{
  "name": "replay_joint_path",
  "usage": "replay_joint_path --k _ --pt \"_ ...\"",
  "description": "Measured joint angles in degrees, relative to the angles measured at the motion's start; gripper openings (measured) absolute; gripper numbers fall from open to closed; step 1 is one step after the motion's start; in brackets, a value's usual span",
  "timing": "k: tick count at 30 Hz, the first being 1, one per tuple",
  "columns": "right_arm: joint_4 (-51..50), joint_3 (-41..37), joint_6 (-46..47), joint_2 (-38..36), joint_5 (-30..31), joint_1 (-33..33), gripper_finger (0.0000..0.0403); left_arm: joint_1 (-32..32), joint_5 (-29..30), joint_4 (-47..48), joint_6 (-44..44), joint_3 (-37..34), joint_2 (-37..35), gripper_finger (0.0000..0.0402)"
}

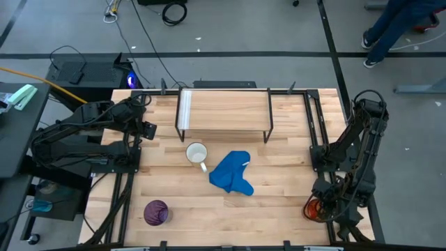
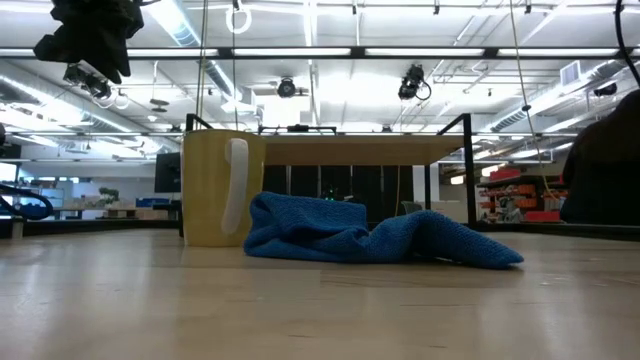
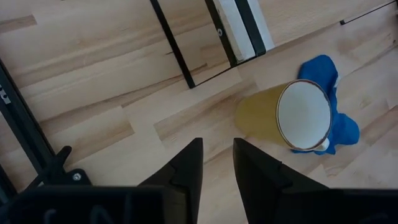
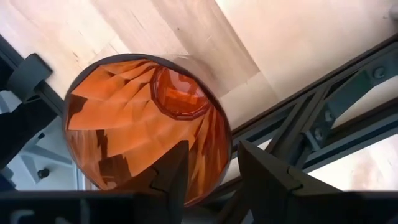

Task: Stack small to large cups/mugs on shelf
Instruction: Put the orange cup on the shelf

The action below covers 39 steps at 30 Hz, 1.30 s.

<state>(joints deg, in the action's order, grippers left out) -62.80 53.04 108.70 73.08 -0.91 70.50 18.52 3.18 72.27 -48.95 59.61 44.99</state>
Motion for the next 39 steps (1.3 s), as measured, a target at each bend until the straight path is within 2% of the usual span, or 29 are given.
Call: replay_joint_path --k 15,39 --pt "-1.8 0.0 -0.9 0.0 0.0 -3.0 0.0120 0.0 0.0 0.0 0.0 0.0 0.0 0.0092" --pt "-2.4 -0.1 -2.0 0.0 -1.7 -3.0 0.0119 0.0 0.0 0.0 0.2 0.0 0.0 0.0093"
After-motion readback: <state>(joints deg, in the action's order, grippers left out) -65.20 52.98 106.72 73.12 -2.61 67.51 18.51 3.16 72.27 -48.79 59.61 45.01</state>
